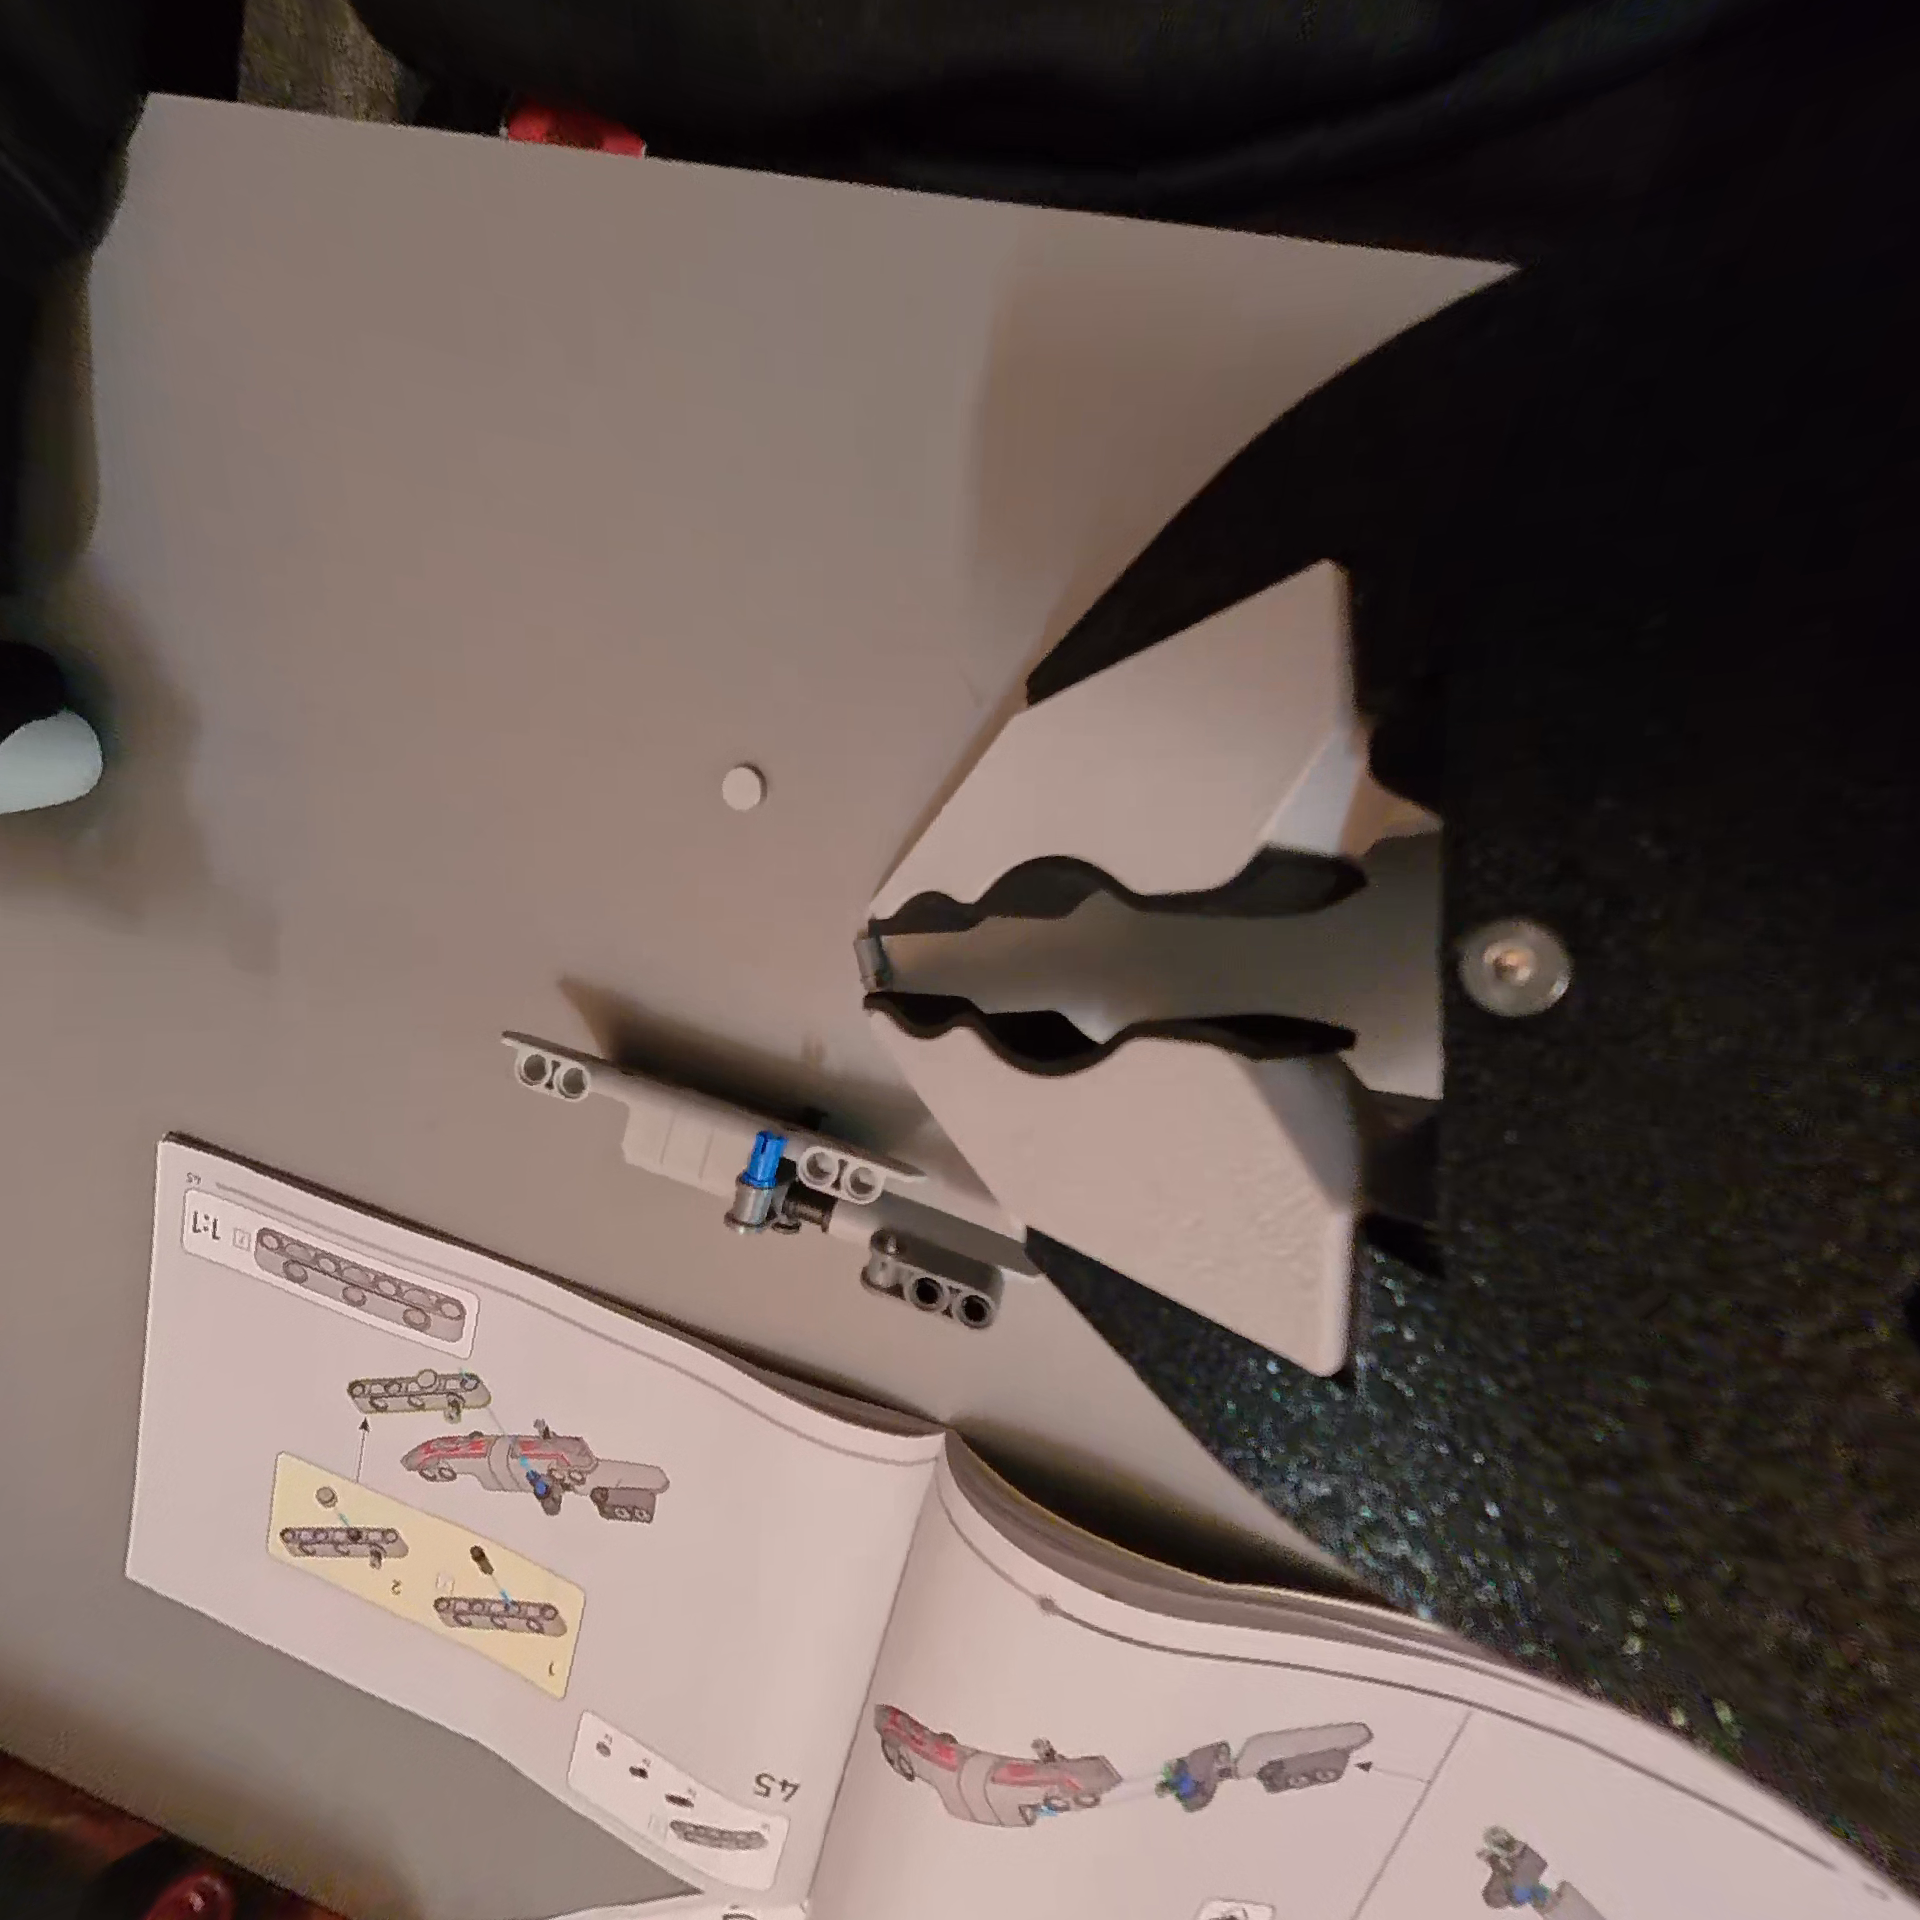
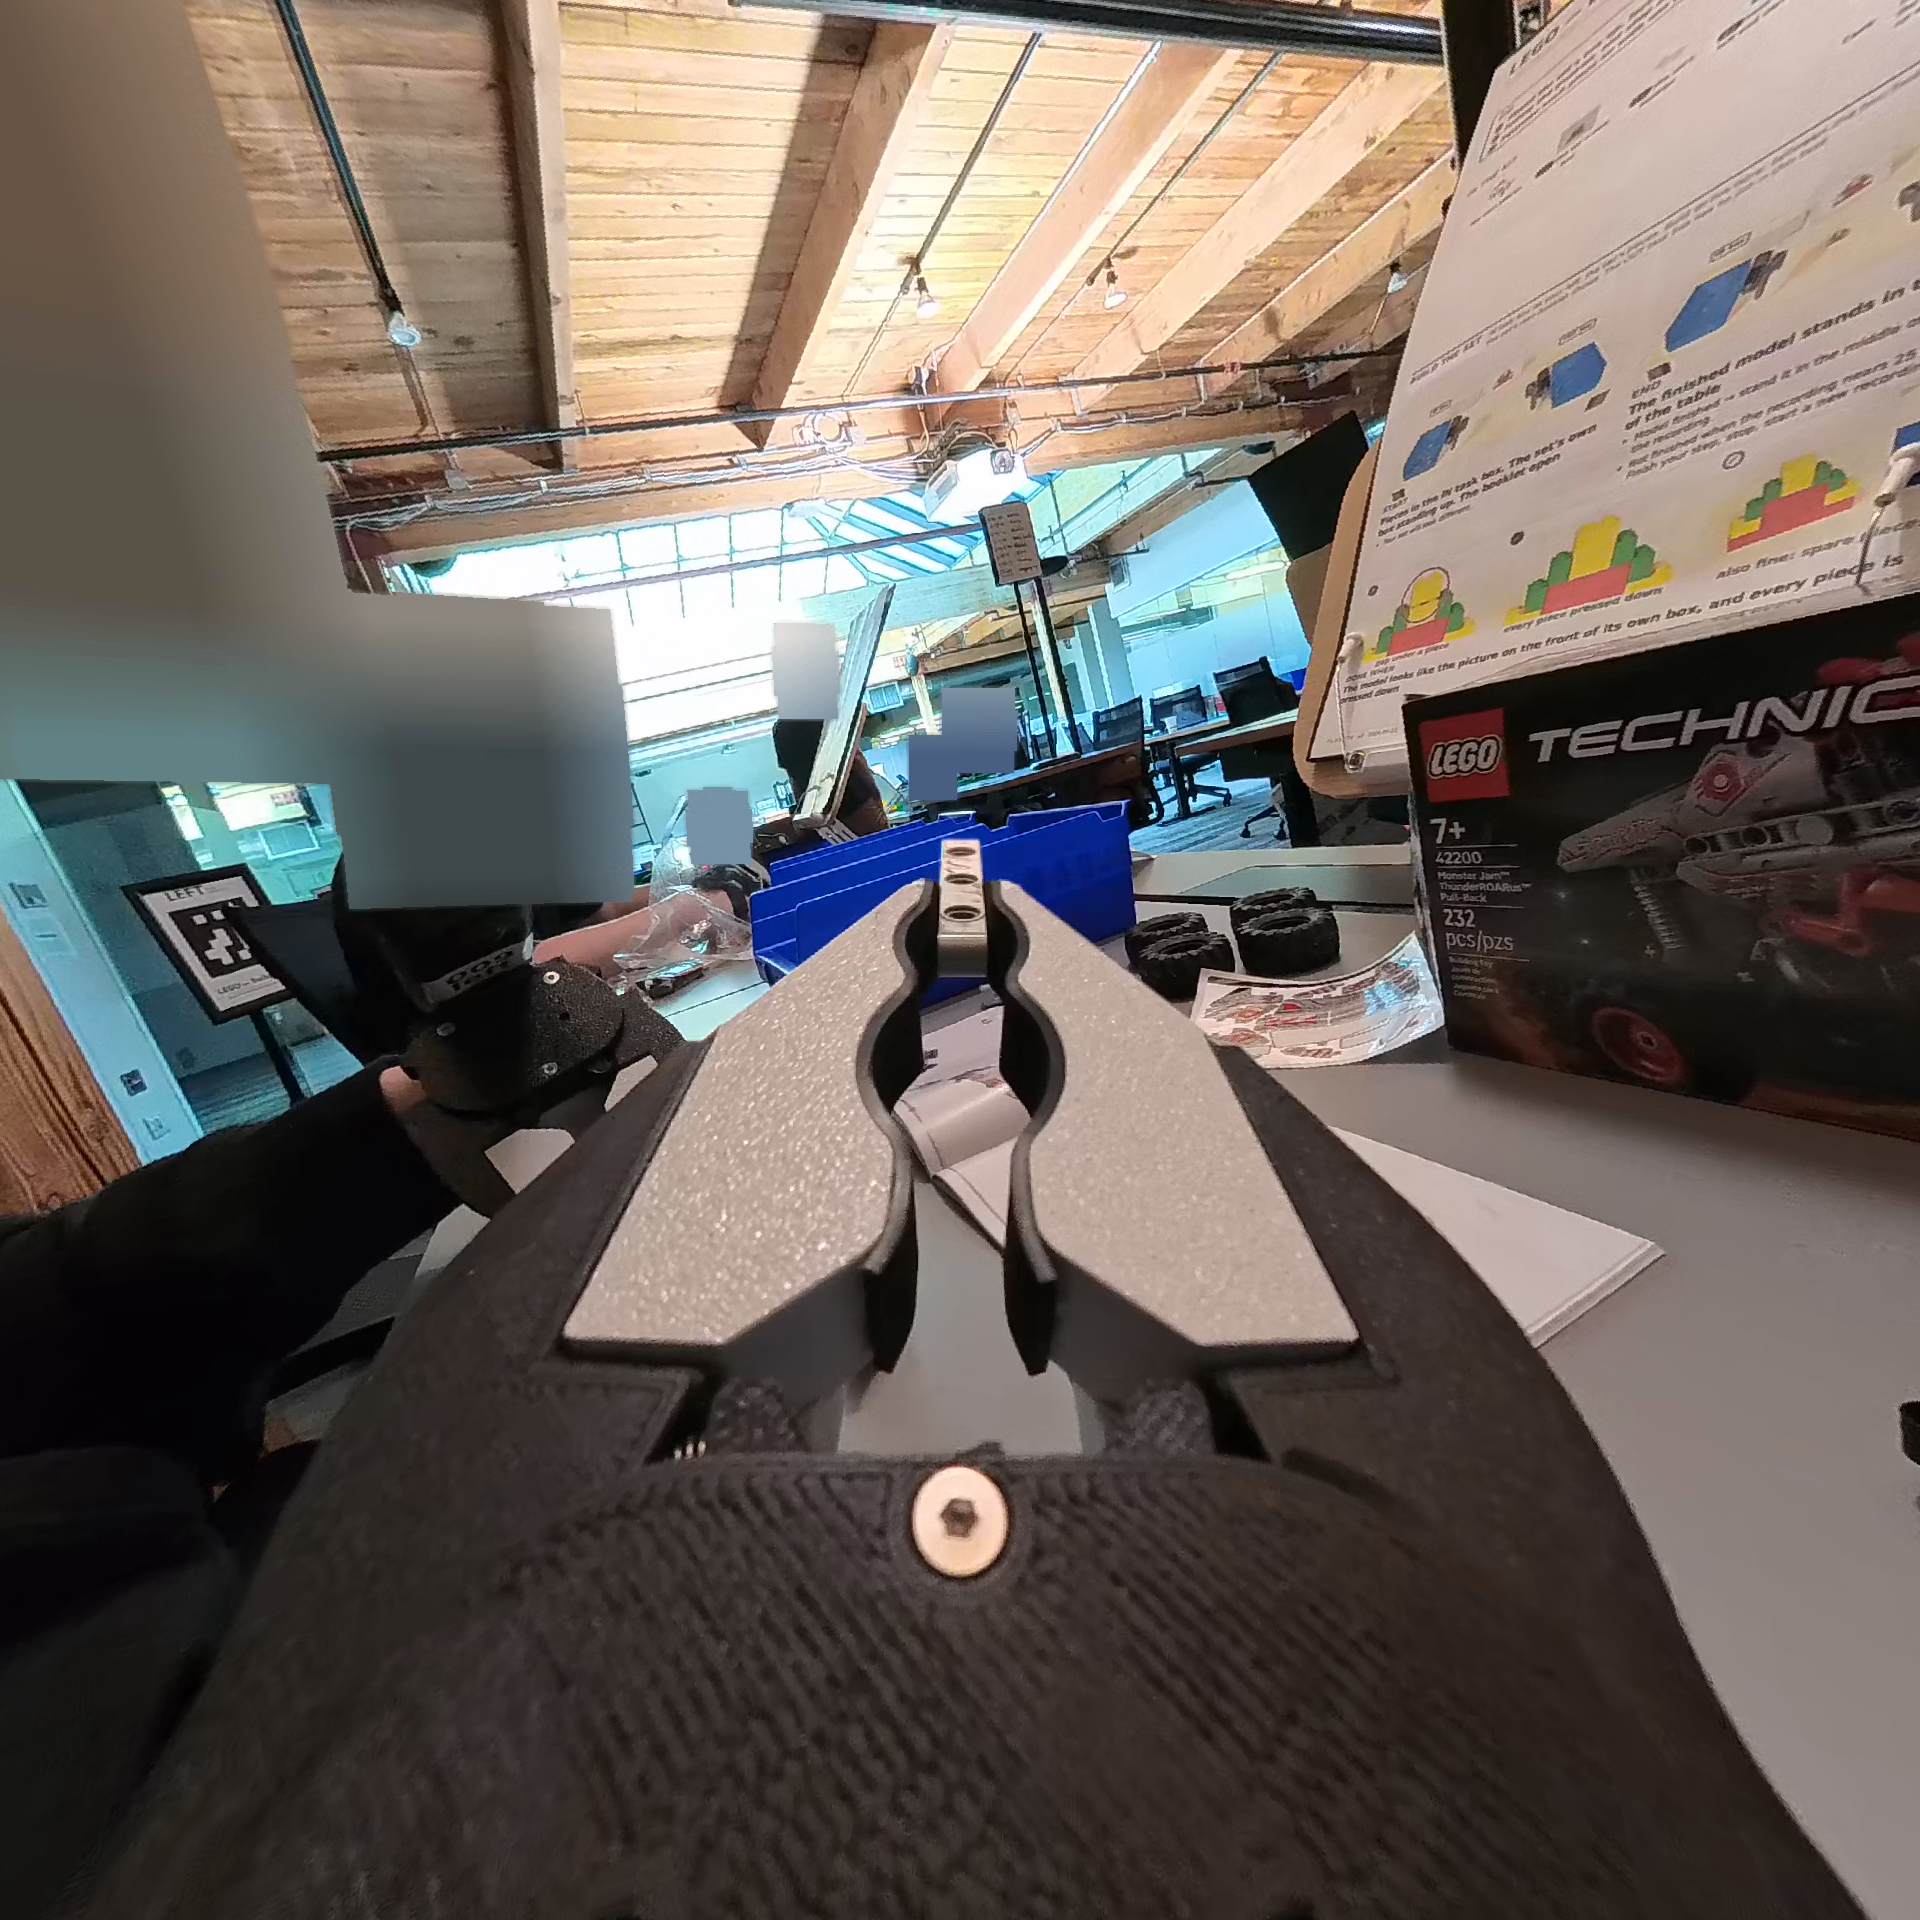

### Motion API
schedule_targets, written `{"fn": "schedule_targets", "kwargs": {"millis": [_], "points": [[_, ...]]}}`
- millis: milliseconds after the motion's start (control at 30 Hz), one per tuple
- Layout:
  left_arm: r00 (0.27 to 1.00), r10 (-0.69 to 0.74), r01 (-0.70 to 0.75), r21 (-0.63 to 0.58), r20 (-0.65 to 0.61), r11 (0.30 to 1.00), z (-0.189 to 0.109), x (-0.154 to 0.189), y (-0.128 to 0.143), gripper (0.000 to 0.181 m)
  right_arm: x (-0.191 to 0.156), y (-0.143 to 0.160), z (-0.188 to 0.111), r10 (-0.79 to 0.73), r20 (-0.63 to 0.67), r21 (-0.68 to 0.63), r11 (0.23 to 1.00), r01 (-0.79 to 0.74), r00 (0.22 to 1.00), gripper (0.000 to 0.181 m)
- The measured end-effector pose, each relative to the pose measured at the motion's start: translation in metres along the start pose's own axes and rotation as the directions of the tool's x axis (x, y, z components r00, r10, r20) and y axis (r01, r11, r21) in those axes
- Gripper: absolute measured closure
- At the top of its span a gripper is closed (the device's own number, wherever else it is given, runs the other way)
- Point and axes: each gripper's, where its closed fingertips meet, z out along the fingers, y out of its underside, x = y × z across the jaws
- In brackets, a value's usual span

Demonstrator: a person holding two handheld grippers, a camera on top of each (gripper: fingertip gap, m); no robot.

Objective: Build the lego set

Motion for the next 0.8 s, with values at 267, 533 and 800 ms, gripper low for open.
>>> {"fn": "schedule_targets", "kwargs": {"millis": [267,533,800], "points": [[0.997,-0.073,0.072,0.040,0.018,0.997,0.001,-0.003,-0.001,0.166,0.011,-0.006,-0.007,-0.144,-0.124,-0.006,0.989,0.145,0.982,0.174],[0.998,-0.067,0.066,0.059,0.010,0.996,0.001,-0.001,-0.003,0.163,0.014,-0.005,-0.006,-0.122,-0.135,-0.009,0.993,0.121,0.983,0.175],[0.998,-0.059,0.056,0.083,0.036,0.995,-0.003,-0.007,-0.004,0.163,0.011,-0.003,-0.004,-0.116,-0.115,-0.013,0.993,0.115,0.987,0.175]]}}
